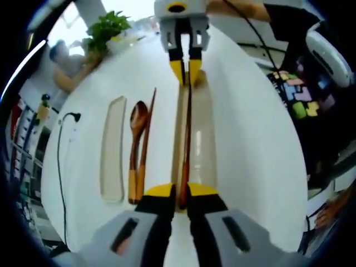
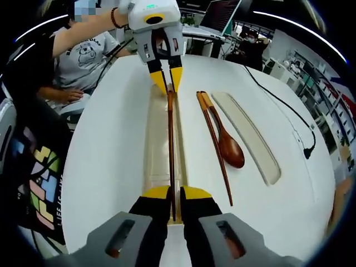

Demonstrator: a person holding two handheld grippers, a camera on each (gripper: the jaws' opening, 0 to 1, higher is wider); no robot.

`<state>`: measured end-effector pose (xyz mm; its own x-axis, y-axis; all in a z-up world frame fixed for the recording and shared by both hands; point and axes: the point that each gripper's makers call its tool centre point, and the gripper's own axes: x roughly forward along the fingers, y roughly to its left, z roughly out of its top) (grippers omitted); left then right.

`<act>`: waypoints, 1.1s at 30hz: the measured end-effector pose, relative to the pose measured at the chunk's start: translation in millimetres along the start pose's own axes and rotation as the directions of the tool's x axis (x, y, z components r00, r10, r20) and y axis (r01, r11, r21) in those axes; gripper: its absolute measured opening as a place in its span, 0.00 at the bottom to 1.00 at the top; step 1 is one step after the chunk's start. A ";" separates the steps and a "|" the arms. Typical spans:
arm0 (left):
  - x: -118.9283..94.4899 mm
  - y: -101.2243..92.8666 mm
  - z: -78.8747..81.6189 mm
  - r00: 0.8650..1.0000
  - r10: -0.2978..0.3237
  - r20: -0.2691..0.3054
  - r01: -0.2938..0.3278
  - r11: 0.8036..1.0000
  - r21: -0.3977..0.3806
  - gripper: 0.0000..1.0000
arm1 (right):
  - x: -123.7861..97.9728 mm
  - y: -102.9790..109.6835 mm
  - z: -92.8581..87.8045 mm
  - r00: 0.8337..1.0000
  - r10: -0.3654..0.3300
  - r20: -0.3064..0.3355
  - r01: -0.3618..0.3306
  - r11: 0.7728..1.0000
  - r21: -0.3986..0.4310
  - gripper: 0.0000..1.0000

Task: Arrange the utensils inside the cutlery case until each visible utensil rests in its matching compartment.

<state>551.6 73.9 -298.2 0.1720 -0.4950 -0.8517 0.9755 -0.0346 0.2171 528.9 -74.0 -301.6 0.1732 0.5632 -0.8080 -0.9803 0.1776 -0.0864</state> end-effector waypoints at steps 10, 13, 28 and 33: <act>-10.4 8.1 11.0 0.998 0.033 0.053 -0.032 0.999 -0.020 0.09 | -17.8 -11.5 10.6 0.995 -0.035 0.098 0.032 0.999 0.030 0.11; -11.5 10.4 14.4 0.997 0.040 0.059 -0.039 0.999 -0.015 0.10 | -19.6 -15.6 10.9 0.993 -0.050 0.105 0.047 0.998 0.031 0.12; 9.4 41.0 21.9 0.999 0.046 -0.011 -0.046 0.999 0.004 0.17 | -9.8 -47.3 10.7 0.995 -0.084 0.053 0.082 0.996 0.047 0.13; 22.4 49.2 19.2 0.999 0.032 -0.041 -0.033 0.999 -0.009 0.16 | -0.6 -56.1 4.9 0.997 -0.081 0.015 0.080 0.995 0.058 0.13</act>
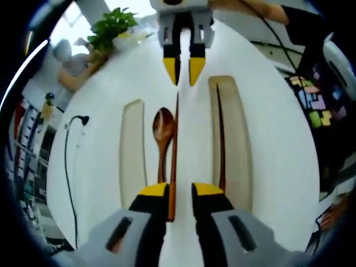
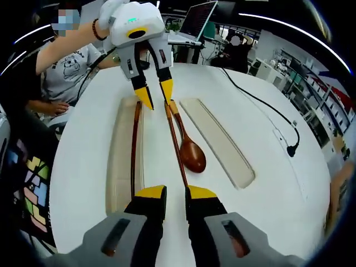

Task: Arrange the utensils inside the cutlery case until each visible utensil rests in its matching compartment.

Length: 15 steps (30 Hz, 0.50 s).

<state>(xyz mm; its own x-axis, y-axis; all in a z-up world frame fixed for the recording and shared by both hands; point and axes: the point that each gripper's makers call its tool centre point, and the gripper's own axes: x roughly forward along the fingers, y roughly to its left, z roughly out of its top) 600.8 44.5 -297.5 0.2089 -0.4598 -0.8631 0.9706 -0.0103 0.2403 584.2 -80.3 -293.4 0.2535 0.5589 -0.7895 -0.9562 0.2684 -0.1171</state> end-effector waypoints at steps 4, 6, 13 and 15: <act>13.7 -0.1 -5.3 0.999 -0.024 -0.041 0.023 1.000 -0.004 0.16 | 9.5 -5.3 -5.4 1.000 0.012 -0.025 -0.012 1.000 0.015 0.13; 17.6 2.4 -6.1 0.999 -0.025 -0.048 0.025 1.000 -0.010 0.16 | 11.7 -7.4 -9.3 0.999 0.011 -0.043 -0.011 1.000 0.009 0.13; 24.8 2.6 -11.6 0.996 -0.050 -0.075 0.048 0.999 -0.023 0.16 | 21.6 -10.5 -15.5 0.998 0.044 -0.045 -0.043 0.999 0.021 0.13; 25.1 2.6 -12.2 0.995 -0.062 -0.078 0.060 0.998 -0.033 0.16 | 24.2 -10.3 -14.6 0.998 0.059 -0.038 -0.058 0.998 0.036 0.13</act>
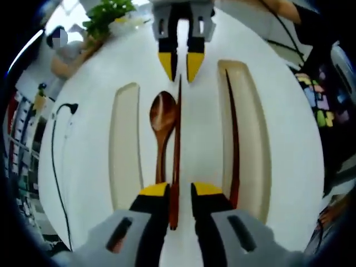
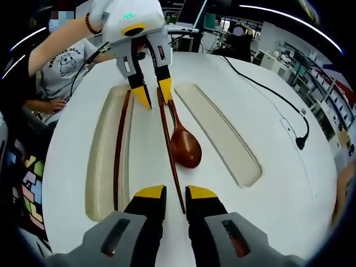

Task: Arrange the utensils inside the cutlery case until each visible utensil rests in its matching compartment.

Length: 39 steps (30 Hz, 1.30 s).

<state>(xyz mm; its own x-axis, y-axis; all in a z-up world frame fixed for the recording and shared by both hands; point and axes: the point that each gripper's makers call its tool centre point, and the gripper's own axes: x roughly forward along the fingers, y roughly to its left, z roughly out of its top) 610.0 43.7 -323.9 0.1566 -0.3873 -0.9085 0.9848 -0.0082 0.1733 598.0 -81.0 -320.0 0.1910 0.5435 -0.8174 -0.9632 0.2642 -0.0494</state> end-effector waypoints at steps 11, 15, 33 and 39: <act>2.5 -2.0 -1.4 0.999 -0.045 -0.028 0.043 0.998 -0.051 0.14 | 6.1 -2.5 -6.9 0.998 0.041 -0.042 -0.040 0.999 0.019 0.12; 3.1 -6.0 -1.2 0.996 -0.079 -0.029 0.076 0.992 -0.102 0.10 | 6.3 -3.1 -6.8 0.998 0.049 -0.046 -0.049 0.999 0.006 0.09; 3.6 -5.7 0.8 0.998 -0.055 -0.031 0.052 0.995 -0.079 0.06 | 6.4 1.1 -7.3 0.997 -0.014 -0.080 0.005 0.994 -0.108 0.01; 3.0 -4.7 1.3 0.999 -0.051 -0.012 0.050 0.997 -0.050 0.05 | 5.1 1.8 -6.9 0.997 -0.025 -0.077 0.015 0.990 -0.137 0.01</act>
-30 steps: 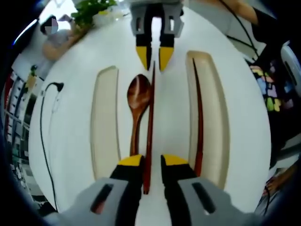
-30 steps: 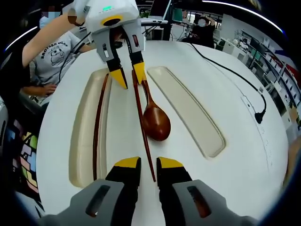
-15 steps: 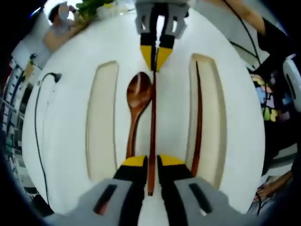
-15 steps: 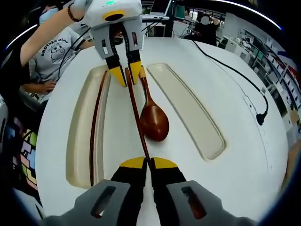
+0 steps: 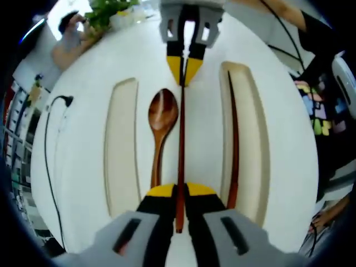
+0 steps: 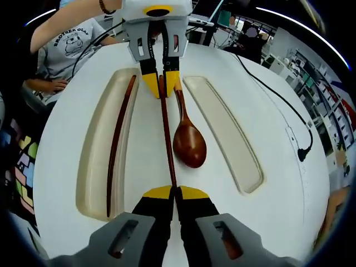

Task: Arrange the utensils inside the cutlery case until each visible utensil rests in its matching compartment.

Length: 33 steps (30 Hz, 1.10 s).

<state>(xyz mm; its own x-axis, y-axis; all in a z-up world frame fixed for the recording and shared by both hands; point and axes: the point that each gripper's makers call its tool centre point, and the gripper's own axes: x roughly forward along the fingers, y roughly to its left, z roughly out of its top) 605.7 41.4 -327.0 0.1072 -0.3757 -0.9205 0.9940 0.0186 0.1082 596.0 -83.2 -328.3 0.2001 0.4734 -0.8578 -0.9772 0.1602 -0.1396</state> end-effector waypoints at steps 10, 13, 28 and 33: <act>-21.7 -4.1 7.5 0.999 0.017 0.048 -0.017 1.000 -0.001 0.06 | -16.7 3.1 7.8 0.999 -0.019 0.041 0.019 1.000 0.009 0.01; -28.9 -9.3 8.8 0.998 0.014 0.057 -0.015 1.000 0.008 0.06 | -24.0 8.3 12.2 0.998 -0.022 0.054 0.021 1.000 0.013 0.01; -45.4 -39.4 15.4 0.996 -0.023 0.086 0.018 0.998 0.062 0.06 | -44.9 37.6 18.7 0.997 -0.013 0.078 0.012 1.000 0.012 0.01; -43.6 -52.2 13.9 0.994 -0.051 0.092 0.044 0.996 0.074 0.06 | -44.0 52.7 16.3 0.997 0.021 0.076 -0.022 1.000 0.007 0.01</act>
<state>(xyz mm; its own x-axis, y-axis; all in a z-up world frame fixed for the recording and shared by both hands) 548.8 43.9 -287.3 0.0540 -0.4595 -0.8865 0.9932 -0.0667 0.0950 536.8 -81.5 -289.8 0.1844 0.5409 -0.8206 -0.9807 0.1564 -0.1173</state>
